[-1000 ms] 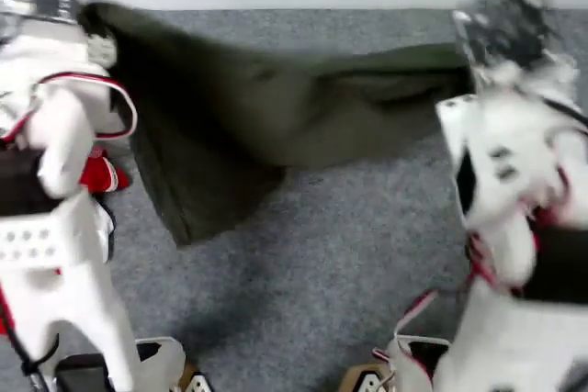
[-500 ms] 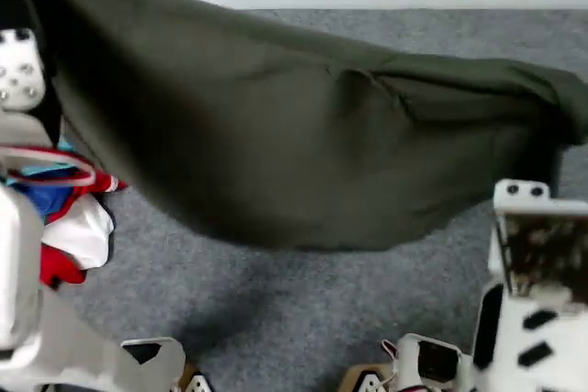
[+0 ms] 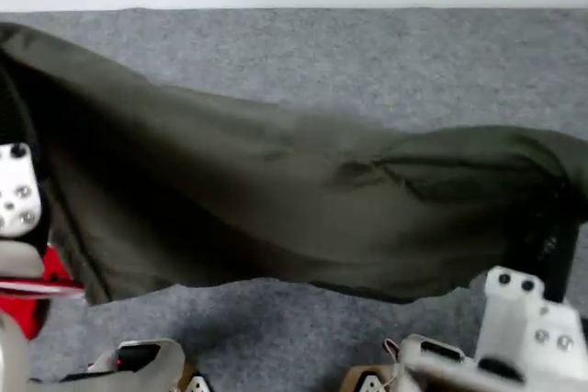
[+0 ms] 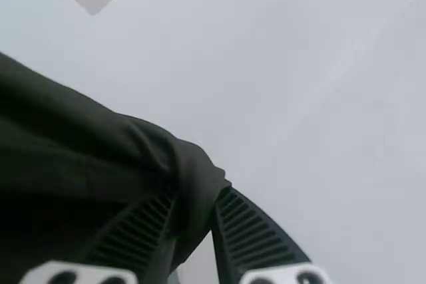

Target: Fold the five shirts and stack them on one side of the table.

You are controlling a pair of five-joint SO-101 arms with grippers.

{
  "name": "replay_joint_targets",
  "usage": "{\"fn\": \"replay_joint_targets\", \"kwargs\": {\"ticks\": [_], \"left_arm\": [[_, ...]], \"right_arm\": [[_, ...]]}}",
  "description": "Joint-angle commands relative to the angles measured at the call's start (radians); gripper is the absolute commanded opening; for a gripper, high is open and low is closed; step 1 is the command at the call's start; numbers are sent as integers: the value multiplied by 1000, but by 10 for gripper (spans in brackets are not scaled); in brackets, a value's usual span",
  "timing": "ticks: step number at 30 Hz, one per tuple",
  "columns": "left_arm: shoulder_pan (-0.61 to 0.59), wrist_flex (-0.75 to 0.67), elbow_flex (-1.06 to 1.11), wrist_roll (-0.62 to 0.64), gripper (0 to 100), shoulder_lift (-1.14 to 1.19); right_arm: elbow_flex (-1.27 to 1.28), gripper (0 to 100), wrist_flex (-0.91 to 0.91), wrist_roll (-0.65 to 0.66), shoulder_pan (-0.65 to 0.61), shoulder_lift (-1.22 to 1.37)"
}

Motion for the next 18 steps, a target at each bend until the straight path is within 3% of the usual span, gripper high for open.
{"fn": "replay_joint_targets", "kwargs": {"ticks": [1, 12, 18], "left_arm": [[-2, 20, 58, -14, 6, -48], [-2, 9, 515, -15, 6, -218], [-2, -129, 857, -15, 6, -255]], "right_arm": [[-6, 10, -4, 29, 15, -28], [0, 10, -21, 84, 16, -16], [2, 10, 61, 78, 12, 142]]}}
